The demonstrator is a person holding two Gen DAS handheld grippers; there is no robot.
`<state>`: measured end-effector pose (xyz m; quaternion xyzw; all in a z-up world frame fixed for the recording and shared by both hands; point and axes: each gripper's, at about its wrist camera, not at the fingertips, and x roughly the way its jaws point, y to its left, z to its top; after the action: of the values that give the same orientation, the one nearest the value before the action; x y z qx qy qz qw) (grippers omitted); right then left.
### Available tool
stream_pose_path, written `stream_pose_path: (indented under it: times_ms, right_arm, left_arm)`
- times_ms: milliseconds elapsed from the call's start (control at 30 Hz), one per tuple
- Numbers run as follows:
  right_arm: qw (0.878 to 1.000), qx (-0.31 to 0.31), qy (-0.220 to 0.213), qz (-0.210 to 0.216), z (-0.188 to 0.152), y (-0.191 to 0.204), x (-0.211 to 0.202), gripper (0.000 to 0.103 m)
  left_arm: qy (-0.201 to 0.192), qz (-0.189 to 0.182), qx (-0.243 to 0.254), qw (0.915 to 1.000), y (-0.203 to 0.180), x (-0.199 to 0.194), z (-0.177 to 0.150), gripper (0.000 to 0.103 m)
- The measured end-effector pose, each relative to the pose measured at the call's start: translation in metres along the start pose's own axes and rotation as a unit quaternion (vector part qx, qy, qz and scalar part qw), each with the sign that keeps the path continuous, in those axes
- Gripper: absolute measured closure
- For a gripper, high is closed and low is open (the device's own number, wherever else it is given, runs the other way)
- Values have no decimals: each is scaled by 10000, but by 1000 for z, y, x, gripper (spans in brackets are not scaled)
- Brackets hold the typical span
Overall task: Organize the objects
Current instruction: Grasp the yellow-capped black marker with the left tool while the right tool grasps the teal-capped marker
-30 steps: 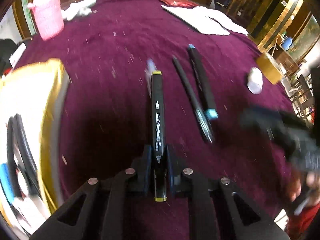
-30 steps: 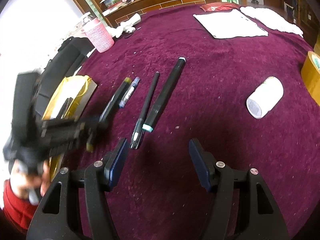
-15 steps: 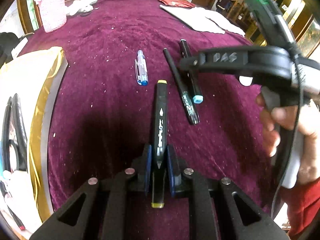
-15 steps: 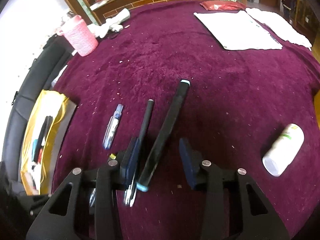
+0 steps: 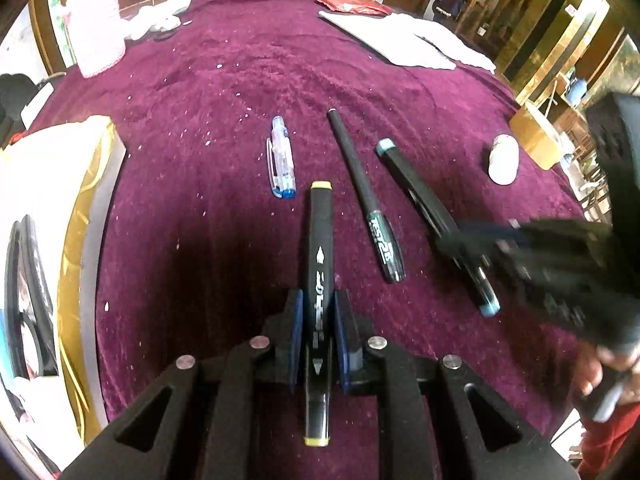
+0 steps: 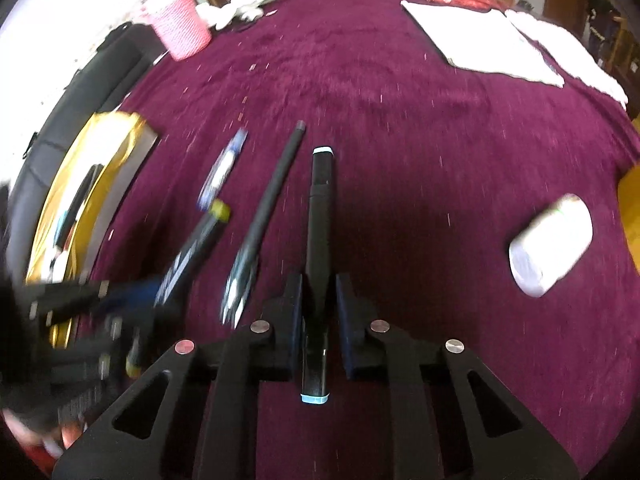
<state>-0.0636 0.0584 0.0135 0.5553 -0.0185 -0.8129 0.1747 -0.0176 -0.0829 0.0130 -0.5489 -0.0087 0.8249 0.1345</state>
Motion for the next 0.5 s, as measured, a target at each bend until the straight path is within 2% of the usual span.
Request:
stream_pose_path:
  times_ms: [133, 267, 500]
  right_arm:
    - [9999, 13, 53, 120, -16, -4, -7, 87]
    - [9999, 63, 97, 107, -11, -2, -4, 88]
    - [9970, -567, 73, -523, -11, 21, 1, 87]
  left_arm:
    - [-23, 60, 3, 10000, -1, 2, 3, 89]
    - [-34, 162, 140, 9998, -4, 1, 2, 90]
    - [-85, 197, 232, 9995, -5, -1, -5, 90]
